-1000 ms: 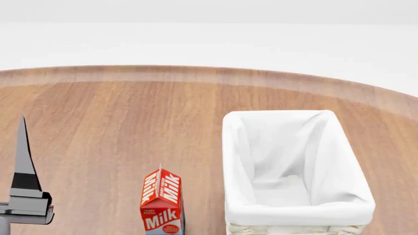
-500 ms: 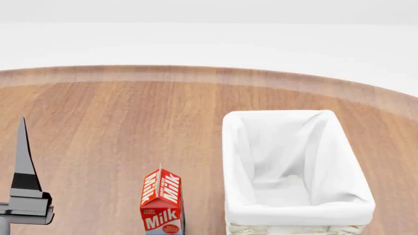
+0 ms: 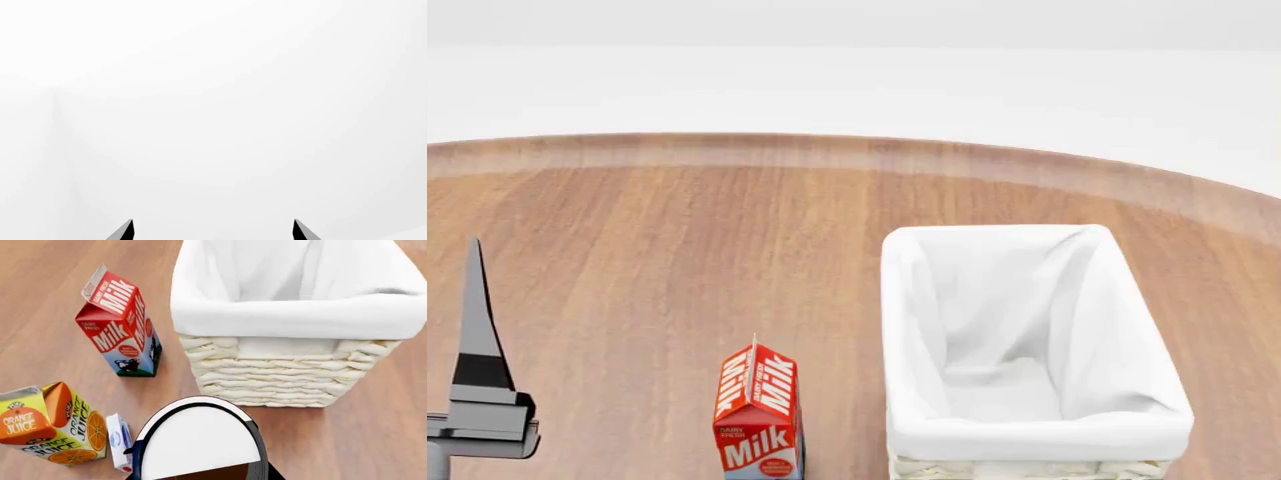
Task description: Pick up the alphabet soup and the tomato sauce, and put them in the basket.
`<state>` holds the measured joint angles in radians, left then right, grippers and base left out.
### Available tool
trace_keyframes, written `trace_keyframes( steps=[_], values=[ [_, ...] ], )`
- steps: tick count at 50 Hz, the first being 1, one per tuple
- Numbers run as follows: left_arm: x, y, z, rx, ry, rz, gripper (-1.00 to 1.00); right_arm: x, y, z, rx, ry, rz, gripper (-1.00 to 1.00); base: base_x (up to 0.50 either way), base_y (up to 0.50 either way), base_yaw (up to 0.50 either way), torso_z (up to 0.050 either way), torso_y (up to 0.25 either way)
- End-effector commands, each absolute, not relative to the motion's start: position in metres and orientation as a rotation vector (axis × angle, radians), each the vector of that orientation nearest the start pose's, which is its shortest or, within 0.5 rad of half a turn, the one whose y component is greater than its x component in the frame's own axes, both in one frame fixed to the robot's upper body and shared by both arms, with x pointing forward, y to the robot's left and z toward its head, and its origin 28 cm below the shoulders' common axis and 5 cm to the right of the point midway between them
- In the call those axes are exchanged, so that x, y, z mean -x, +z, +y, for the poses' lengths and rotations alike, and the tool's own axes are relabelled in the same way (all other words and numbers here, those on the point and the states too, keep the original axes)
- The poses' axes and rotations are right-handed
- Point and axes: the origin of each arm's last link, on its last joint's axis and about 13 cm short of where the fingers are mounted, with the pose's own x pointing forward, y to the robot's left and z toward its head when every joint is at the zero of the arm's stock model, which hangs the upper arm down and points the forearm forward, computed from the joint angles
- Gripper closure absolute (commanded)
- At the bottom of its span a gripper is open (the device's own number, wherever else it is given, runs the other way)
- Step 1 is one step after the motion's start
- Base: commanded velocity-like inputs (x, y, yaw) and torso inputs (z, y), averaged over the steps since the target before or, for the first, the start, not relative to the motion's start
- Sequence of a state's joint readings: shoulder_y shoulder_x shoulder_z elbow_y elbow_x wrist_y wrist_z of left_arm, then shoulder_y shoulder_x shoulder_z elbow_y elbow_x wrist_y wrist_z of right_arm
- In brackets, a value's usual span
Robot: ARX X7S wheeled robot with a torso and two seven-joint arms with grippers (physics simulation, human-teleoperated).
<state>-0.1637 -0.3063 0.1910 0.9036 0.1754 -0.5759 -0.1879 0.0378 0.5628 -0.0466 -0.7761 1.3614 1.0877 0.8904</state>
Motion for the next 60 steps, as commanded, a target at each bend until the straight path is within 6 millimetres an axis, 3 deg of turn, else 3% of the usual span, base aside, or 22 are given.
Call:
trace_keyframes(
  steps=[1, 18, 31, 39, 42, 60],
  values=[
    [-0.187, 0.183, 0.222, -0.363, 0.095, -0.522, -1.00, -0.150, 0.159, -0.109, -0.004, 0.143, 0.458, 1.00, 0.00, 0.00, 0.00, 0.000, 0.000],
    [-0.187, 0.184, 0.221, -0.365, 0.093, -0.523, -1.00, -0.174, 0.208, -0.114, -0.021, 0.114, 0.298, 1.00, 0.00, 0.00, 0.00, 0.000, 0.001],
    [-0.185, 0.184, 0.222, -0.365, 0.097, -0.523, -1.00, -0.209, 0.235, -0.118, -0.033, 0.078, 0.222, 1.00, 0.00, 0.00, 0.00, 0.000, 0.001],
    [-0.184, 0.185, 0.223, -0.364, 0.100, -0.525, -1.00, -0.243, 0.239, -0.123, -0.031, 0.024, 0.201, 1.00, 0.00, 0.00, 0.00, 0.000, 0.000],
    [-0.184, 0.185, 0.224, -0.366, 0.101, -0.524, -1.00, -0.259, 0.224, -0.124, -0.024, 0.011, 0.215, 1.00, 0.00, 0.00, 0.00, 0.000, 0.000],
    [-0.186, 0.182, 0.223, -0.359, 0.101, -0.522, -1.00, -0.304, 0.216, -0.112, -0.025, 0.048, 0.264, 1.00, 0.00, 0.00, 0.00, 0.000, 0.001]
  ],
)
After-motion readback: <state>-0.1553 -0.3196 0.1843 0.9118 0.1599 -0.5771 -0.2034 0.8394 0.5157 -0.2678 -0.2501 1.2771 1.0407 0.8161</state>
